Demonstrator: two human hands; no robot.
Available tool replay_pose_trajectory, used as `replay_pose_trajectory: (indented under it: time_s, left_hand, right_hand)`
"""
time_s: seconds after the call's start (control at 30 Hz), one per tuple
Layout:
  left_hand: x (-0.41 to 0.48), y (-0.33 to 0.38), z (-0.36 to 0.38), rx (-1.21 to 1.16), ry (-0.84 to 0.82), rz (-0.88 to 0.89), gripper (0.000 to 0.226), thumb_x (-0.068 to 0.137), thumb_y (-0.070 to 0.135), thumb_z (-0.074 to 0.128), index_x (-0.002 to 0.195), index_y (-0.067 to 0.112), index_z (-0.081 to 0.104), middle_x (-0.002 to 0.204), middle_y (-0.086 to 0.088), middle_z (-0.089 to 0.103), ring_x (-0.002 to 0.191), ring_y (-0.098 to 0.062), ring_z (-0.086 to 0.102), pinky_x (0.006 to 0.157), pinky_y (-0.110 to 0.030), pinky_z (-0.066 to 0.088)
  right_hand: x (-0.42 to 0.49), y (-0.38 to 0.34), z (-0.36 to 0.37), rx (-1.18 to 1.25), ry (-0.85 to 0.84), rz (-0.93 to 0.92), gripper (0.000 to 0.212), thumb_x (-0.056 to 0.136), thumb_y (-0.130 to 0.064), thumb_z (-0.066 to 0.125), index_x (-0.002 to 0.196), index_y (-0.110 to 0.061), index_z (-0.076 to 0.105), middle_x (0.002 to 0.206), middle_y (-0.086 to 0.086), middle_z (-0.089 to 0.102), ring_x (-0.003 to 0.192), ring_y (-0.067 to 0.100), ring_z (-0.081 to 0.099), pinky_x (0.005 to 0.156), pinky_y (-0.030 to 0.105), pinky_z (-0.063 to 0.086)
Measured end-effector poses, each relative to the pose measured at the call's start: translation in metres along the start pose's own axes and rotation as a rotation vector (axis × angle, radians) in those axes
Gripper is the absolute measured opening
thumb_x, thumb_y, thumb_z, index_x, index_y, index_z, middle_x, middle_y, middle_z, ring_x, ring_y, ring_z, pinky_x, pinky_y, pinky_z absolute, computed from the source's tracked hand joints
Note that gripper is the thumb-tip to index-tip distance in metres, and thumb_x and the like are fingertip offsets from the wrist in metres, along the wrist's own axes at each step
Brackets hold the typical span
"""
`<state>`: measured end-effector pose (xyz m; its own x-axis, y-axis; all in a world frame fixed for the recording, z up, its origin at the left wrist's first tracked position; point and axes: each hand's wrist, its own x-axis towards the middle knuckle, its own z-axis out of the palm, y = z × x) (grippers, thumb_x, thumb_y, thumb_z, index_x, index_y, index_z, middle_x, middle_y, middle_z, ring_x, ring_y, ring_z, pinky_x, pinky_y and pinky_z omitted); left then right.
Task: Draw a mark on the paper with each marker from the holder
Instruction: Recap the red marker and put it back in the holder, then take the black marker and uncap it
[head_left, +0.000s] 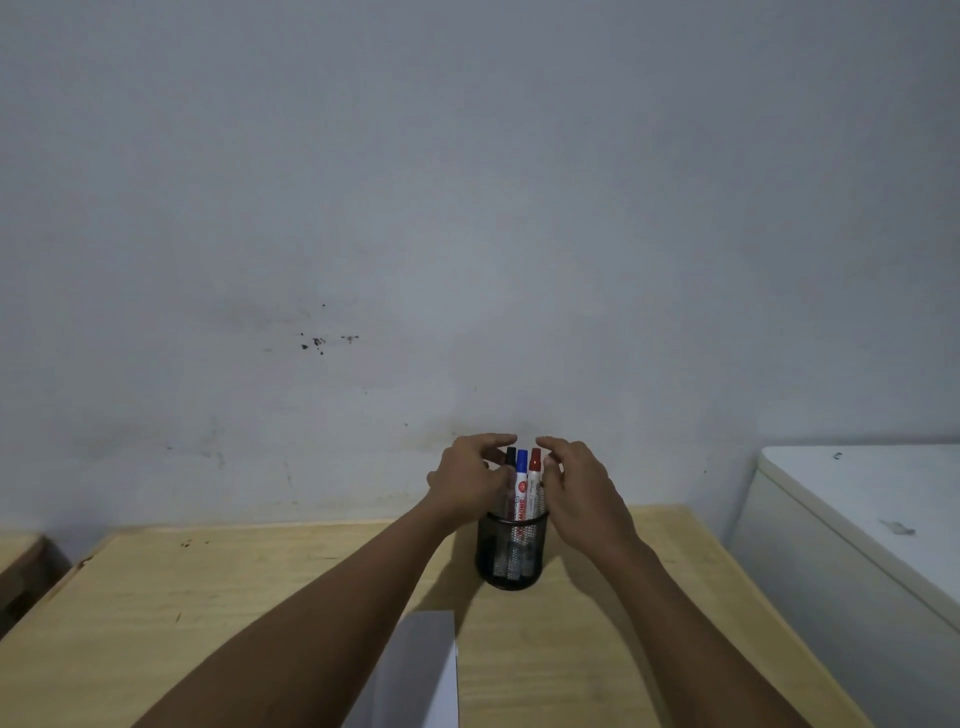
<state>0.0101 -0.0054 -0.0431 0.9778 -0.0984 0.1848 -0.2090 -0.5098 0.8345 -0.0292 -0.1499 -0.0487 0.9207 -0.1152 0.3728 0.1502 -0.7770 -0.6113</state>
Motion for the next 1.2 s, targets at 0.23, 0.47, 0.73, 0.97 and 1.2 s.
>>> replay_pose_trajectory:
  time_s: [0.23, 0.47, 0.73, 0.97, 1.2]
  left_hand:
    - [-0.011, 0.023, -0.035, -0.094, 0.094, 0.069, 0.025, 0.081, 0.032, 0.071, 0.093, 0.053, 0.064, 0.091, 0.016, 0.07, 0.093, -0.013, 0.066, 0.091, -0.054, 0.05]
    - [-0.058, 0.071, -0.124, -0.548, 0.241, 0.017, 0.022, 0.087, 0.013, 0.073, 0.108, 0.016, 0.072, 0.101, -0.003, 0.072, 0.089, -0.012, 0.063, 0.066, -0.022, 0.045]
    - [-0.125, 0.055, -0.188, -0.73, 0.22, -0.224, 0.015, 0.085, 0.028, 0.075, 0.098, 0.021, 0.075, 0.1, 0.008, 0.077, 0.096, -0.012, 0.064, 0.081, -0.04, 0.039]
    - [-0.157, 0.041, -0.207, -0.758, 0.291, -0.276, 0.011, 0.085, 0.029, 0.075, 0.092, 0.021, 0.078, 0.084, 0.014, 0.078, 0.094, -0.01, 0.063, 0.084, -0.043, 0.038]
    - [-0.159, 0.027, -0.223, -0.782, 0.311, -0.331, 0.009, 0.085, 0.025, 0.075, 0.082, 0.018, 0.077, 0.085, 0.01, 0.079, 0.089, -0.008, 0.064, 0.096, -0.049, 0.033]
  right_hand:
    - [-0.01, -0.027, -0.019, 0.129, 0.244, -0.079, 0.036, 0.102, -0.034, 0.05, 0.136, -0.029, 0.055, 0.127, -0.004, 0.06, 0.111, 0.013, 0.058, 0.091, 0.041, 0.054]
    - [-0.025, -0.09, -0.032, 0.42, -0.068, -0.101, 0.024, 0.089, -0.031, 0.074, 0.111, -0.025, 0.07, 0.091, -0.007, 0.072, 0.079, 0.006, 0.068, 0.068, 0.025, 0.056]
    - [-0.062, -0.167, -0.033, 1.372, -0.141, 0.122, 0.009, 0.09, -0.014, 0.073, 0.095, -0.007, 0.075, 0.075, 0.004, 0.072, 0.065, 0.018, 0.068, 0.063, 0.027, 0.059]
    - [-0.088, -0.213, -0.008, 1.449, -0.18, 0.083, 0.006, 0.089, -0.001, 0.071, 0.095, 0.0, 0.073, 0.086, 0.017, 0.075, 0.071, 0.021, 0.069, 0.078, 0.027, 0.063]
    - [-0.095, -0.213, 0.005, 1.254, -0.23, -0.095, 0.017, 0.085, 0.002, 0.075, 0.101, -0.005, 0.078, 0.095, 0.015, 0.079, 0.091, 0.024, 0.071, 0.09, 0.033, 0.059]
